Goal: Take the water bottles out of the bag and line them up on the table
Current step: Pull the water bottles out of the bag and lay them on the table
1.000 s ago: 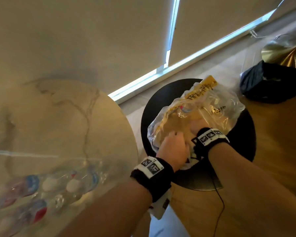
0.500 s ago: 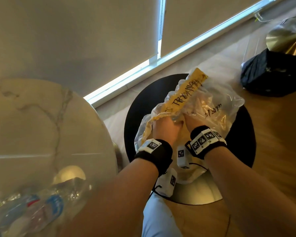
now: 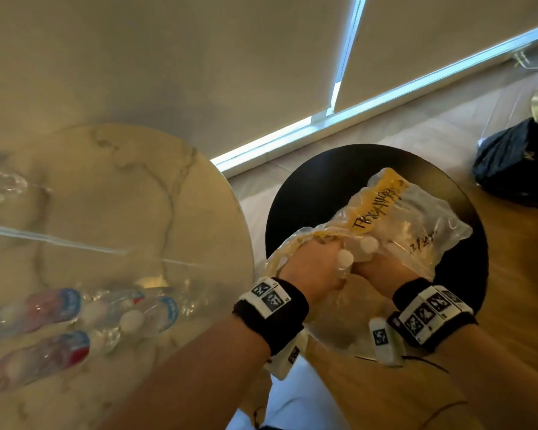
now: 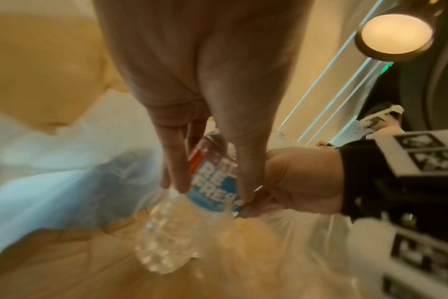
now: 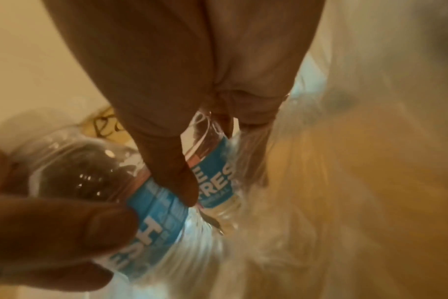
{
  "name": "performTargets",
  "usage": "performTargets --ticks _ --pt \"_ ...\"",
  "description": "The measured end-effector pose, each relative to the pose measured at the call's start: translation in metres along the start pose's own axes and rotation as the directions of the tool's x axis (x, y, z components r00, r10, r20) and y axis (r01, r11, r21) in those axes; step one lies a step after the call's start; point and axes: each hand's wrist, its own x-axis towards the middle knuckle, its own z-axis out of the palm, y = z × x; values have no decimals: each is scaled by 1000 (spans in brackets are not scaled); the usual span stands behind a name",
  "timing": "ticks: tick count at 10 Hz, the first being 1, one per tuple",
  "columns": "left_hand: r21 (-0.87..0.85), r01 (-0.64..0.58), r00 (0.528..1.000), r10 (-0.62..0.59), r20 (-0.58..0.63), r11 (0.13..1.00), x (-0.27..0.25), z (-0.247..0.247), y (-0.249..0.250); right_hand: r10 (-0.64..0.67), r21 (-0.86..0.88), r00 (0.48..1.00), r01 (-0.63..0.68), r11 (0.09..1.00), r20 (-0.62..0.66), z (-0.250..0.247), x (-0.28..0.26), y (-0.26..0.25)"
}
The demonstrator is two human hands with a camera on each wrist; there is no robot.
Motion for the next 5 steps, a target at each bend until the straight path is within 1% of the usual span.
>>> performTargets --ticks 1,2,3,4,5 --pt "-12 -171 983 170 -70 985 -33 -8 -10 -239 -108 970 242 964 41 -6 -40 -11" --pt "-133 -207 977 197 -81 969 -47 -11 -18 -371 -135 929 368 920 6 -12 -54 -17" --pt "-253 -203 979 188 -82 946 -38 -10 -14 -428 -256 903 405 878 -39 -15 -53 -12" --pt "-311 -229 973 213 -84 922 -34 -18 -11 -481 -330 877 449 830 -18 -20 -56 -13" --pt "-396 -202 979 179 -96 896 -50 -25 -15 -468 -348 884 445 825 22 -26 -65 -11"
